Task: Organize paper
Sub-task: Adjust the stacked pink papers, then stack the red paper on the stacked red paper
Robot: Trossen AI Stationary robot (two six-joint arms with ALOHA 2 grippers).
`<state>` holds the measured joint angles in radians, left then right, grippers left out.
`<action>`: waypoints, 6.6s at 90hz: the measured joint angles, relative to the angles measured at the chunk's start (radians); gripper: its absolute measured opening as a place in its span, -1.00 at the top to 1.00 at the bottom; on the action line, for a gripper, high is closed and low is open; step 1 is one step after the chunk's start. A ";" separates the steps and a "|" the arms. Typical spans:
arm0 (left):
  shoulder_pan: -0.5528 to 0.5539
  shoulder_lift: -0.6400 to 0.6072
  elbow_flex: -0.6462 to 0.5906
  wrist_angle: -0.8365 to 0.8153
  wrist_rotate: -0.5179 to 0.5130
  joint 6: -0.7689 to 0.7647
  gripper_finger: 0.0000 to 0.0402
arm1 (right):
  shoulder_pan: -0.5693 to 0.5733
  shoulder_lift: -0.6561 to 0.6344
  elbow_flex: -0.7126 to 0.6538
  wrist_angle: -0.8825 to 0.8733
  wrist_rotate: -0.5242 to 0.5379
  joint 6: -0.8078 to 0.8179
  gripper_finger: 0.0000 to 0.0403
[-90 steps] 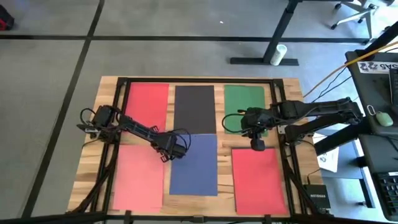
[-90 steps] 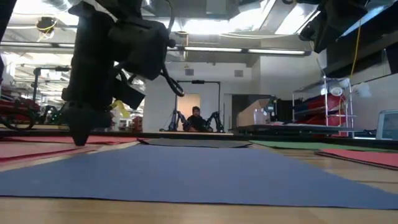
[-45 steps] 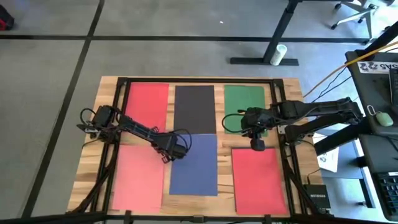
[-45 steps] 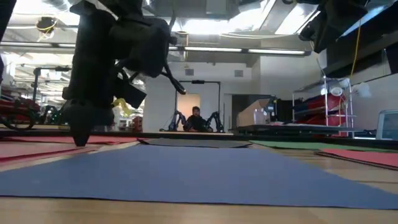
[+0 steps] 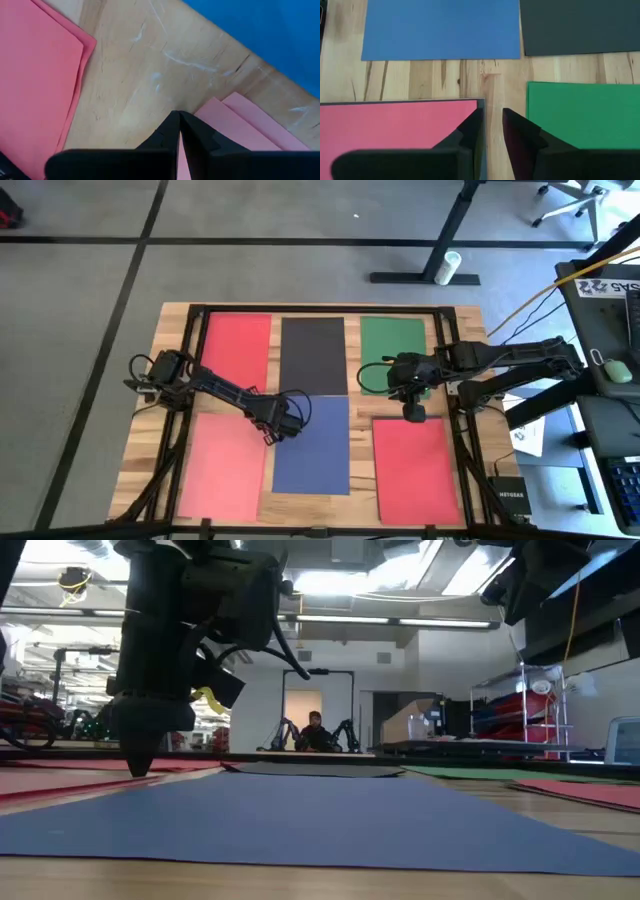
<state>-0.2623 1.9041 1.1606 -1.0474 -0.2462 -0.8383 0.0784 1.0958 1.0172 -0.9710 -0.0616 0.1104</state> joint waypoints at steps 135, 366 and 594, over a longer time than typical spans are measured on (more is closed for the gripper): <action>0.002 -0.039 0.064 0.131 -0.009 0.065 1.00 | 0.000 0.000 0.000 0.000 0.001 0.000 0.70; -0.107 -0.033 0.099 0.262 0.128 -0.039 1.00 | 0.001 0.090 0.000 -0.011 -0.145 0.046 0.70; -0.235 -0.034 0.102 0.488 -0.005 0.014 1.00 | 0.058 0.534 -0.029 0.148 -0.002 -0.055 1.00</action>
<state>-0.4976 1.8698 1.2625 -0.5591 -0.2513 -0.8248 0.1369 1.6295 0.9879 -0.8234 -0.0636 0.0554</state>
